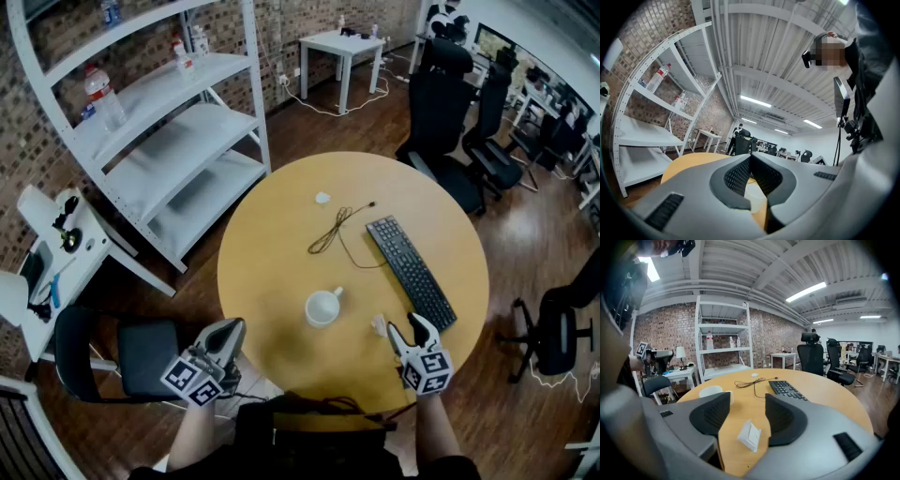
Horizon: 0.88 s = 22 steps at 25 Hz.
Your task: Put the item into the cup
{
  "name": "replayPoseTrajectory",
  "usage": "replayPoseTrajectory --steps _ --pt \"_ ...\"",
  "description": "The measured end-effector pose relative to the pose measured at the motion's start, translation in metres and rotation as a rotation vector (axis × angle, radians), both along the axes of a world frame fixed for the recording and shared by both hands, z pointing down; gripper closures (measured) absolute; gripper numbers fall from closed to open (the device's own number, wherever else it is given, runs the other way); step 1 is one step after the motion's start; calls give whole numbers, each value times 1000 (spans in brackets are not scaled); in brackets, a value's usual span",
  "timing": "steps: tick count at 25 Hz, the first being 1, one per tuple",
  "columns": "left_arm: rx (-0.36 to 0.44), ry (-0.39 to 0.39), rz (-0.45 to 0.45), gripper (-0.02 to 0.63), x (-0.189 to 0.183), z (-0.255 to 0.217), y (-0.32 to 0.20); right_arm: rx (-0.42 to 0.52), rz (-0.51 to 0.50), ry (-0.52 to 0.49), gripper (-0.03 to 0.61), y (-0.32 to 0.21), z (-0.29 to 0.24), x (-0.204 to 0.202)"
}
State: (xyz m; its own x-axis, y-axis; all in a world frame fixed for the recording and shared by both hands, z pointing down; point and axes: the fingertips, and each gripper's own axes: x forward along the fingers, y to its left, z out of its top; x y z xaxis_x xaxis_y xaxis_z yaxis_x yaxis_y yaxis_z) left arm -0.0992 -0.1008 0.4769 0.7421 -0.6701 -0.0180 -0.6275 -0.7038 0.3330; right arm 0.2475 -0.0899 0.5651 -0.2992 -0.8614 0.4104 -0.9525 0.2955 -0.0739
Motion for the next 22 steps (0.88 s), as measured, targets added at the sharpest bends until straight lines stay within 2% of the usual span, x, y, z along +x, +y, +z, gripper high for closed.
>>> replayPoseTrajectory --steps 3,4,10,14,18,19,22 --pt "-3 -6 -3 618 -5 3 -8 -98 -3 74 258 -13 41 -7" --pt "-4 -8 -5 618 -7 4 -10 -124 -1 101 245 -17 54 -8" --pt "-38 -31 -26 618 -26 9 -11 -257 29 207 244 -28 113 -9" --pt "-72 -19 -66 618 -47 15 -10 -314 64 162 244 -36 137 -9" --pt "-80 -38 -86 618 -64 15 -14 -351 80 163 244 -35 153 -8" --pt "-77 -39 -92 618 -67 14 -15 -352 82 168 251 -35 155 -7" --pt "-73 -39 -101 618 -71 11 -15 -336 110 171 385 -35 154 2"
